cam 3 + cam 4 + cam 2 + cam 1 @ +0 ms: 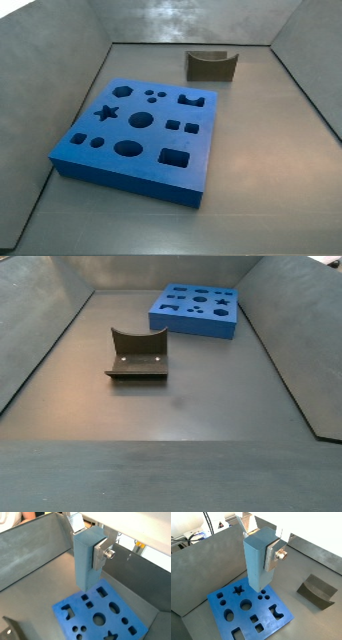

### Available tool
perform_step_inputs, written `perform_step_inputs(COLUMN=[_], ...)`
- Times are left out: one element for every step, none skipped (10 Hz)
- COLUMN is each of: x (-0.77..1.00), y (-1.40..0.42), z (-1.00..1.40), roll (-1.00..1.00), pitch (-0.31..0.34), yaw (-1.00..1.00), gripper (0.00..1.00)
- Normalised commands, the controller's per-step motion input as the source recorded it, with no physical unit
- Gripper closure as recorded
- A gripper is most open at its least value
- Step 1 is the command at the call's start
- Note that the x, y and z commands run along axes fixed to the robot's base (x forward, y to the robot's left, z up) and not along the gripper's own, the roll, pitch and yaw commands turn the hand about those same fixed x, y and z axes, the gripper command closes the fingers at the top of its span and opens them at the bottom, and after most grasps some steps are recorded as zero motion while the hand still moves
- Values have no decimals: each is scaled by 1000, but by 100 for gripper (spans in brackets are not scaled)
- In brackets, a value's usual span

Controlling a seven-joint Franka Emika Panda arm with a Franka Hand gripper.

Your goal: Insert the rectangle object.

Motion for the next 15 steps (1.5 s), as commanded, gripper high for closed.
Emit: perform_step_inputs(x=[115,92,-192,-207,-76,240,243,260,237,143,0,0,0,0,0], y=[300,165,-268,-305,-137,-360,-360,-366,-363,-346,-317,-311,-311,-300,-309], z=[-416,-293,227,298,201,-337,-326,-320,-306,-289,-274,-283,-283,-286,-277], roll=[116,91,64,56,24,0,0,0,0,0,0,0,0,0,0], pitch=[-33,-51,226,226,185,-19,-16,-19,-20,-33,-50,-56,-56,-54,-44], yaw=[138,94,-268,-279,-157,-691,-689,-674,-689,-757,-894,-906,-909,-914,-906], gripper=[100,100,100,100,100,100,100,100,100,100,100,100,100,100,100])
